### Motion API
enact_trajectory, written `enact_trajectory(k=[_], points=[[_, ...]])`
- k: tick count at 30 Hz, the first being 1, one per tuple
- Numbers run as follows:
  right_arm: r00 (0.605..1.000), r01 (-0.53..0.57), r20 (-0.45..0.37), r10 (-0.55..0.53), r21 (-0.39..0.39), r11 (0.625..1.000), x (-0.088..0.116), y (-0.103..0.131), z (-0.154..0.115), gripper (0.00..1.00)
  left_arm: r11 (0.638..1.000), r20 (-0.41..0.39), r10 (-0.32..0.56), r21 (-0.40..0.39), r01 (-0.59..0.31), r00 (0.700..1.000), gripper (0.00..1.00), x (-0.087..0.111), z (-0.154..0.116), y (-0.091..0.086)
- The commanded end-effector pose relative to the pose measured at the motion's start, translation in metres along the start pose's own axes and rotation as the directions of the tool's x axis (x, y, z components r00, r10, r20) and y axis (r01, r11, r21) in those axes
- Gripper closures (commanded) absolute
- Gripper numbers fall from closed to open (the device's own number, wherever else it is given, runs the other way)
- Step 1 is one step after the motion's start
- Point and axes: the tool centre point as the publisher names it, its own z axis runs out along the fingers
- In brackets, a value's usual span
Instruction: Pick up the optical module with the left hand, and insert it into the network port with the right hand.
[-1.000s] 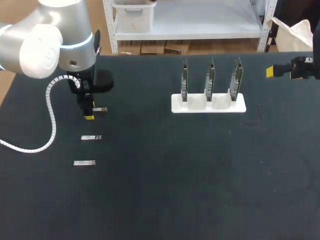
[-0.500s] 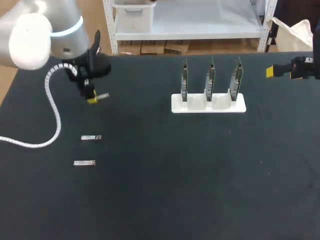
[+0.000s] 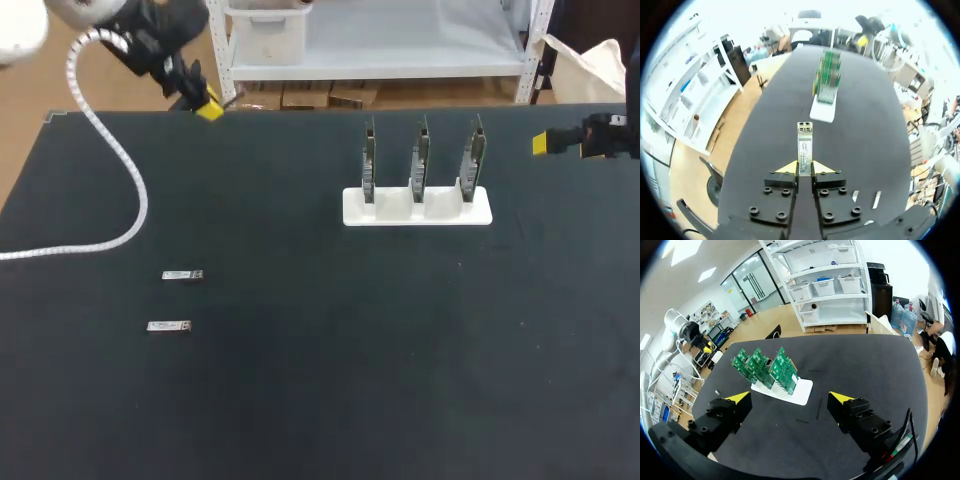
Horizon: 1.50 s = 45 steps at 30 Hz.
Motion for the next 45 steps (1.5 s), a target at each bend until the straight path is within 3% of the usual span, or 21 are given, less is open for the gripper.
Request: enact_trajectory(k=[1,15,19,24,28,38,45], points=[[1.0,0.0,0.0,0.0,0.0,1.0,0.0,0.0,0.0,0.0,0.999,0.308,-0.002,0.042,-0.011,0.951,1.0,0.007,-0.009,-0.005],[1.0,0.0,0.0,0.0,0.0,1.0,0.0,0.0,0.0,0.0,0.999,0.313,0.003,0.041,-0.017,0.95,1.0,0.003,-0.009,-0.009],[1.0,0.0,0.0,0.0,0.0,1.0,0.0,0.0,0.0,0.0,0.997,0.369,0.04,0.053,-0.064,0.928,1.0,-0.036,0.0,-0.018],[1.0,0.0,0.0,0.0,0.0,1.0,0.0,0.0,0.0,0.0,0.99,0.473,0.09,0.053,-0.131,0.876,1.0,-0.095,0.008,-0.019],[1.0,0.0,0.0,0.0,0.0,1.0,0.0,0.0,0.0,0.0,0.98,0.521,0.129,0.063,-0.189,0.844,1.0,-0.13,0.016,-0.022],[1.0,0.0,0.0,0.0,0.0,1.0,0.0,0.0,0.0,0.0,0.977,0.631,0.061,0.12,-0.174,0.774,1.0,-0.166,0.032,-0.026],[1.0,0.0,0.0,0.0,0.0,1.0,0.0,0.0,0.0,0.0,0.975,0.659,0.003,0.164,-0.148,0.752,1.0,-0.177,0.054,-0.036]])
